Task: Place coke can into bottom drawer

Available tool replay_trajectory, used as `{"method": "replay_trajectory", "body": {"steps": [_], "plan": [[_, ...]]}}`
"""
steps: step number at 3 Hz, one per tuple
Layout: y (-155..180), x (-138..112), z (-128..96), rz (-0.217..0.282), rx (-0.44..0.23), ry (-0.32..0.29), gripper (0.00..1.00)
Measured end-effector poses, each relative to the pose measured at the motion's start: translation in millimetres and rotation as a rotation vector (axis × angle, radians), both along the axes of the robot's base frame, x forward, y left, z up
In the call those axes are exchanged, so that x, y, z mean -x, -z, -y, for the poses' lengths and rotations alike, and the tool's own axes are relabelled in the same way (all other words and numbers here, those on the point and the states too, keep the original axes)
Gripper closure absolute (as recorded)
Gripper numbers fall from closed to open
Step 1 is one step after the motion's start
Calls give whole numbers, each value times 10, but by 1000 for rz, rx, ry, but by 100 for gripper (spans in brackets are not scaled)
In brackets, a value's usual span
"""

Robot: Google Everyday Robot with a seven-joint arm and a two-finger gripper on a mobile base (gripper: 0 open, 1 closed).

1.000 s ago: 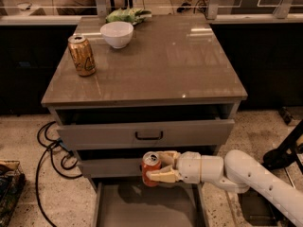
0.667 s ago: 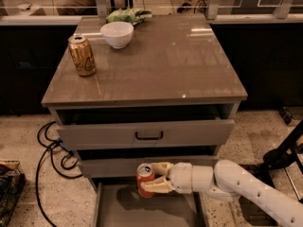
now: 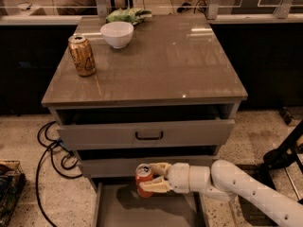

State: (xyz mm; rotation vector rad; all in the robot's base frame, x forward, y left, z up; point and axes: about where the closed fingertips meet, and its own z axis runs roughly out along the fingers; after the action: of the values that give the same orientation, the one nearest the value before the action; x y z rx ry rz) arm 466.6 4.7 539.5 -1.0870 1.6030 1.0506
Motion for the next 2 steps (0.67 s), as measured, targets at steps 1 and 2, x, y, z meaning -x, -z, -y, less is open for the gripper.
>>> {"method": "replay_trajectory", "body": {"steps": [1, 2], "plan": [[311, -69, -102, 4, -2, -5, 100], [751, -87, -261, 5, -23, -28, 100]]}}
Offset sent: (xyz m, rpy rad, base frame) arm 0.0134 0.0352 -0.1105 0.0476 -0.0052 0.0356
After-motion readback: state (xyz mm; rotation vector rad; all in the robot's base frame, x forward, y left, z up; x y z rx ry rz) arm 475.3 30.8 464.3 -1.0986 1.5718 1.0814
